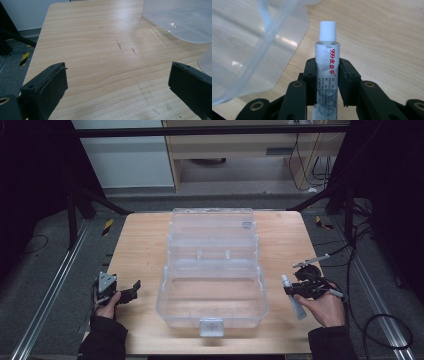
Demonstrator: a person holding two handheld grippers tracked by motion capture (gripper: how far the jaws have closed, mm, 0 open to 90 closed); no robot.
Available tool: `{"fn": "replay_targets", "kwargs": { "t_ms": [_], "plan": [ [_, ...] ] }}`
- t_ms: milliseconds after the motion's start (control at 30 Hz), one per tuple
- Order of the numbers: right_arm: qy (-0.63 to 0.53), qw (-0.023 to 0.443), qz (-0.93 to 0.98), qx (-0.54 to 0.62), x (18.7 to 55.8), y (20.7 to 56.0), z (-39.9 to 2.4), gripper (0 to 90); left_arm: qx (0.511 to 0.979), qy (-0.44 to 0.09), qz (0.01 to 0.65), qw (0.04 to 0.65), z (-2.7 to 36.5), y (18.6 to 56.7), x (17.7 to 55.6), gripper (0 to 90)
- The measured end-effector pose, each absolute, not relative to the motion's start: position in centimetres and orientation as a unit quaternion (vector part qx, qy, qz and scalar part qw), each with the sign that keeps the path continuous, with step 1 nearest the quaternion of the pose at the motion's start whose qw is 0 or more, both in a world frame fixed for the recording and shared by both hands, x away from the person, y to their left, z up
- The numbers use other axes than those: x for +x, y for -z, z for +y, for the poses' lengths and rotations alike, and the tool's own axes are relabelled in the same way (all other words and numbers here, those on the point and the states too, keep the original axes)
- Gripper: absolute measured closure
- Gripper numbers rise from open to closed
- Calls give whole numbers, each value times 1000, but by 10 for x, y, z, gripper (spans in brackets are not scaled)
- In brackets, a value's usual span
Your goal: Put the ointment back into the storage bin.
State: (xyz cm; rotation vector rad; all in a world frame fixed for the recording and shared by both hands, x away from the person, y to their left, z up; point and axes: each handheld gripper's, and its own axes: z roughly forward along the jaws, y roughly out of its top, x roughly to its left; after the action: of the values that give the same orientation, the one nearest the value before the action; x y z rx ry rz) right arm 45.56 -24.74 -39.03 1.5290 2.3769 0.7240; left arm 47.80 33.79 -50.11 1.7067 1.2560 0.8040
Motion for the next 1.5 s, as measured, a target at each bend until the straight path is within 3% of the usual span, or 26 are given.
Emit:
{"fn": "replay_targets", "kwargs": {
  "t_ms": [600,1500],
  "plan": [
    [-298,129,849,416,458,341,-230,700,681,-320,503,426,338,501,478,16],
    [-274,81,940,186,468,300,-157,699,681,-318,503,427,338,501,478,16]
  ]
}}
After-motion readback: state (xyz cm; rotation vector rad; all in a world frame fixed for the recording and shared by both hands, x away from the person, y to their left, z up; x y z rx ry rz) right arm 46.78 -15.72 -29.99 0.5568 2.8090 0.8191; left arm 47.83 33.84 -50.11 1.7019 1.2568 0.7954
